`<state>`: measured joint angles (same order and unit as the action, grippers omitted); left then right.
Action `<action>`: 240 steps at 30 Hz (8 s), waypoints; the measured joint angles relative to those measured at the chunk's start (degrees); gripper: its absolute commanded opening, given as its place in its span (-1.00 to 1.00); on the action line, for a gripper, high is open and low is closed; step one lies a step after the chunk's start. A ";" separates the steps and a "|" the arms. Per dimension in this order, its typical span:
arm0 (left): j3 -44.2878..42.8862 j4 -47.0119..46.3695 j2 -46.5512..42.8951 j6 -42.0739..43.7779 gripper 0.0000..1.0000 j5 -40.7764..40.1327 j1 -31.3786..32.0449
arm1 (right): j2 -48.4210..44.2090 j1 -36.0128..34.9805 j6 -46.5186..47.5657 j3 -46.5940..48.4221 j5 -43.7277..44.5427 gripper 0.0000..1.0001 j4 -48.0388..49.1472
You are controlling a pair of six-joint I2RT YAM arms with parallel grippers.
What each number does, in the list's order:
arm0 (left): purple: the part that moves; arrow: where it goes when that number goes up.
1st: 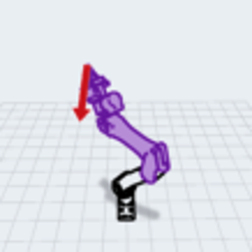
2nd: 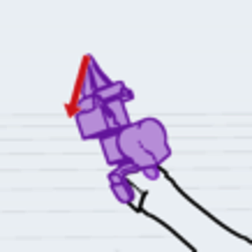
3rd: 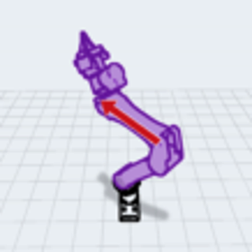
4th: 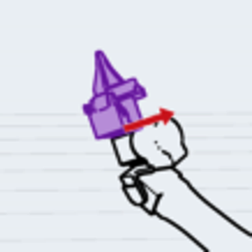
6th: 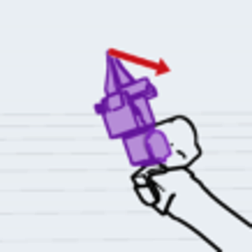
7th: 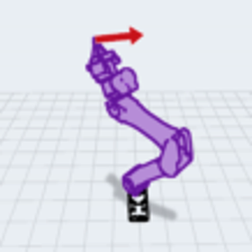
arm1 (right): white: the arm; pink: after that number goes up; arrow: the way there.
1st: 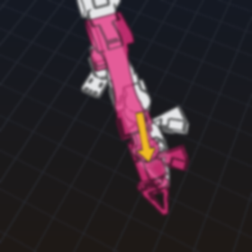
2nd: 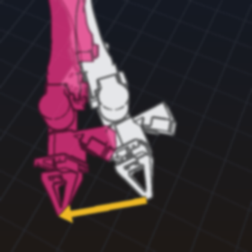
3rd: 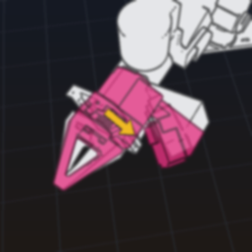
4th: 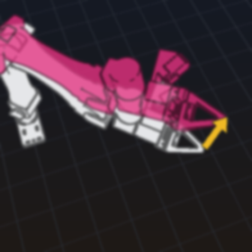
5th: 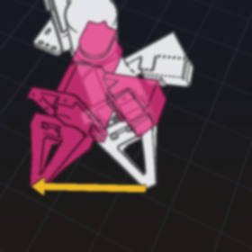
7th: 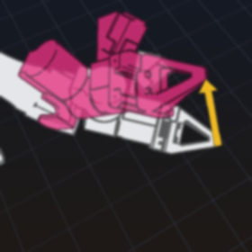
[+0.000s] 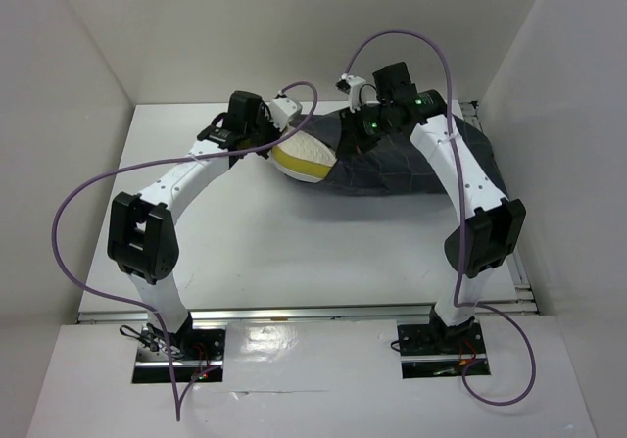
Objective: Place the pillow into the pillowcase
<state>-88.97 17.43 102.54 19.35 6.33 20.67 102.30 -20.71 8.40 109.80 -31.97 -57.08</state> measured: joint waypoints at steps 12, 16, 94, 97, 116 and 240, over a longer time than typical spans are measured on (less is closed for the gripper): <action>0.00 0.09 0.00 0.22 -1.00 -0.55 -0.72 | 0.11 1.53 -0.04 1.68 -5.99 -1.00 -0.11; -0.17 0.17 0.00 -0.07 -1.00 -0.55 -0.74 | 1.46 1.05 -0.59 5.73 -8.33 -1.00 -0.39; 11.91 4.96 -15.61 -30.10 -1.00 -5.95 -0.90 | 8.26 -6.75 -7.76 23.28 -8.13 -1.00 3.80; 11.91 4.98 -11.91 -29.57 -1.00 -6.69 3.54 | 7.63 -6.16 -6.86 21.66 -9.27 -1.00 3.37; 4.15 10.93 0.39 -25.31 0.61 -3.30 10.32 | -5.16 1.75 4.79 5.18 0.98 -1.00 -6.03; -35.06 -4.42 -12.11 2.19 -1.00 -26.05 9.57 | -32.50 16.74 12.41 -13.64 18.38 -1.00 49.18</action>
<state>-124.03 13.02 90.43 21.54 -19.73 30.24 69.80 -3.97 20.82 96.16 -13.58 -7.90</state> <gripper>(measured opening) 0.062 0.008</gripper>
